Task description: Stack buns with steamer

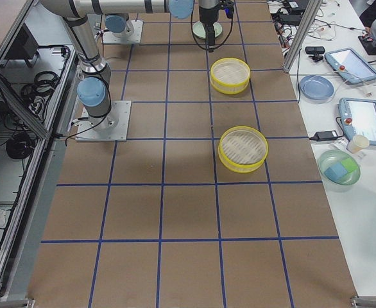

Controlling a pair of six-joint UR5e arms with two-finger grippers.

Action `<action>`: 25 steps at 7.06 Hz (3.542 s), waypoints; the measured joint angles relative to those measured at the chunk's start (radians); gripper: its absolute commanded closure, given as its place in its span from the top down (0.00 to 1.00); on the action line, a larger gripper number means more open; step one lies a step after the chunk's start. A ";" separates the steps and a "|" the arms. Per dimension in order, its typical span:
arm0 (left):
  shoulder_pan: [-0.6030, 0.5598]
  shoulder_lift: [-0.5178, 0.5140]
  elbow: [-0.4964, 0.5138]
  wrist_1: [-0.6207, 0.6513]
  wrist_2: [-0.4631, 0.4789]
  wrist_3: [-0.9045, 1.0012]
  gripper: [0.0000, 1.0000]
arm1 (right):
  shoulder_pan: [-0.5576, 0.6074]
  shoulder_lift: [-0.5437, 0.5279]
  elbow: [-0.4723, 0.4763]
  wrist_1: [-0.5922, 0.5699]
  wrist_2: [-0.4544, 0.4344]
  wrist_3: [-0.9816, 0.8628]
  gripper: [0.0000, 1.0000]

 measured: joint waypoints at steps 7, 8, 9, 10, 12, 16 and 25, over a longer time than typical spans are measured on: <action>0.056 -0.011 0.001 -0.018 0.054 -0.007 1.00 | -0.009 0.018 -0.003 -0.031 -0.007 -0.012 1.00; 0.089 -0.024 0.001 0.000 0.066 -0.005 1.00 | -0.022 0.040 -0.005 -0.070 -0.033 -0.034 1.00; 0.110 -0.046 0.001 0.024 0.069 -0.018 1.00 | -0.060 0.071 -0.006 -0.113 -0.056 -0.069 1.00; 0.118 -0.076 -0.003 0.072 0.054 -0.067 1.00 | -0.120 0.098 -0.006 -0.136 -0.053 -0.107 1.00; 0.122 -0.170 -0.046 0.240 -0.041 -0.215 1.00 | -0.260 0.152 -0.007 -0.178 -0.019 -0.245 1.00; 0.123 -0.348 -0.144 0.453 -0.092 -0.350 1.00 | -0.509 0.341 -0.056 -0.352 0.069 -0.542 1.00; 0.123 -0.412 -0.114 0.417 -0.087 -0.412 0.00 | -0.691 0.638 -0.141 -0.529 0.156 -0.740 0.44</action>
